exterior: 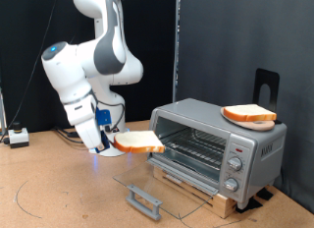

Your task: Make a piece of toast with the oven

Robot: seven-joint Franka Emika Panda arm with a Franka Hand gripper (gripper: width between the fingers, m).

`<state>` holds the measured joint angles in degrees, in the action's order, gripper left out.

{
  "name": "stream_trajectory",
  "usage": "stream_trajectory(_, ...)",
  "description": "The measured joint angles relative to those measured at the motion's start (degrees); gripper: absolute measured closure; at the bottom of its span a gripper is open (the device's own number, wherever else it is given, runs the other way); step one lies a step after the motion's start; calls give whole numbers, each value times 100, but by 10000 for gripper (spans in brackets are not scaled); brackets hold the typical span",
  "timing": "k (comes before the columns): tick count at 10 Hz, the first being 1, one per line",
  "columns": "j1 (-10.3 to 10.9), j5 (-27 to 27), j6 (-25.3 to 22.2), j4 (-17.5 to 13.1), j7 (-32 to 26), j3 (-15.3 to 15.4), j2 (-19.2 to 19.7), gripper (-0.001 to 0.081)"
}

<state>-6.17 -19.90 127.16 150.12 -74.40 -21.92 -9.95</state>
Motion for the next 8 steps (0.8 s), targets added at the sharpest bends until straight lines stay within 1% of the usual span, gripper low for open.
stream_trajectory(1, 50, -156, 59, 18, -152, 18, 132, 411)
stream_trajectory(3, 197, -362, 193, 129, -305, 151, 205, 411)
stream_trajectory(5, 380, -433, 423, 324, -322, 395, 156, 411)
stream_trajectory(8, 662, -649, 734, 647, -304, 782, -112, 411)
